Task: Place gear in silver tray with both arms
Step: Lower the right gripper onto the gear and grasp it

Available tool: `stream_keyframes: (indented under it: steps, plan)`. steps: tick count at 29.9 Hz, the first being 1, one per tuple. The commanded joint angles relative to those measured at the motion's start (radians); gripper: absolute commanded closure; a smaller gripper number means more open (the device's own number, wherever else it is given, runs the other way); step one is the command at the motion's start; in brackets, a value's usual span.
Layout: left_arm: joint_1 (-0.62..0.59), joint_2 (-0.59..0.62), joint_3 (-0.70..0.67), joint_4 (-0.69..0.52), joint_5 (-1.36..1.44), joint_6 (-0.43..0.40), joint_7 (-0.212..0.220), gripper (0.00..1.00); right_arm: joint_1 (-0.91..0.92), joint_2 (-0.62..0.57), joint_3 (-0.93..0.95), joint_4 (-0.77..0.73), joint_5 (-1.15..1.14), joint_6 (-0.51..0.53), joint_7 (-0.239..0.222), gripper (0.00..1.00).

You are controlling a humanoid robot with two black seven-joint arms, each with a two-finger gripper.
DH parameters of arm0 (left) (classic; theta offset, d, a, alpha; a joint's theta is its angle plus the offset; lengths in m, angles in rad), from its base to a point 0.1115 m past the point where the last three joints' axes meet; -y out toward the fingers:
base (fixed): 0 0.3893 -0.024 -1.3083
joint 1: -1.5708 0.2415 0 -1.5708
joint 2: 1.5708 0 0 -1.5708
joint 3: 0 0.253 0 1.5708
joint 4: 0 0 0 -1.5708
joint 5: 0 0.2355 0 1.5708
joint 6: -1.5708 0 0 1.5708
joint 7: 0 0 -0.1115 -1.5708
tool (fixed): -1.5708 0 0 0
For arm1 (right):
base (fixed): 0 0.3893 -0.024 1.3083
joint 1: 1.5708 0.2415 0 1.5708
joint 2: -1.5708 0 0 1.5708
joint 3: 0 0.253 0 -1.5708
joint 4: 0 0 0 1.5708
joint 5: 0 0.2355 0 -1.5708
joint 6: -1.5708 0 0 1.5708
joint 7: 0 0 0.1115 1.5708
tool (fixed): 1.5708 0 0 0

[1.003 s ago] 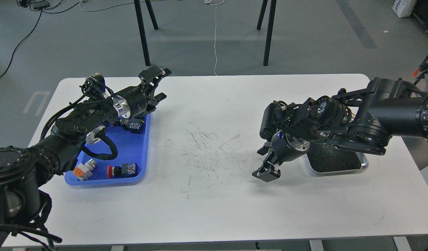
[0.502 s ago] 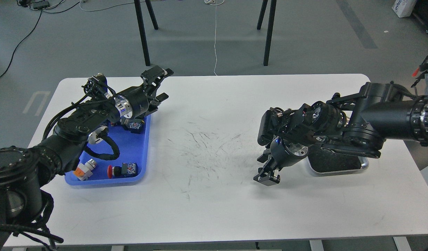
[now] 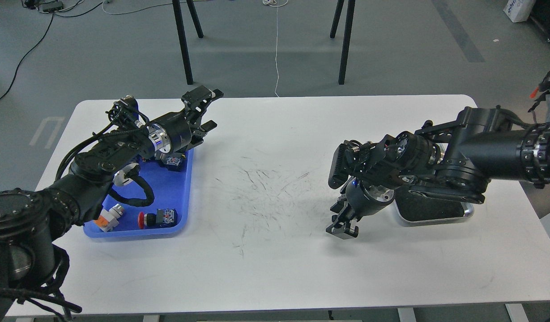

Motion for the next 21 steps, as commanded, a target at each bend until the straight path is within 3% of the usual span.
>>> stream_keyframes:
  steps: [1,21]
  plan:
    - [0.002,0.0,0.0,0.0,0.0,0.0,0.0,0.0,0.001,0.0,-0.008,0.0,-0.003,0.013,0.0,0.47]
    - [0.0,0.0,0.002,0.0,0.0,0.005,0.0,0.0,-0.031,0.006,-0.022,-0.067,-0.003,0.015,0.0,0.65]
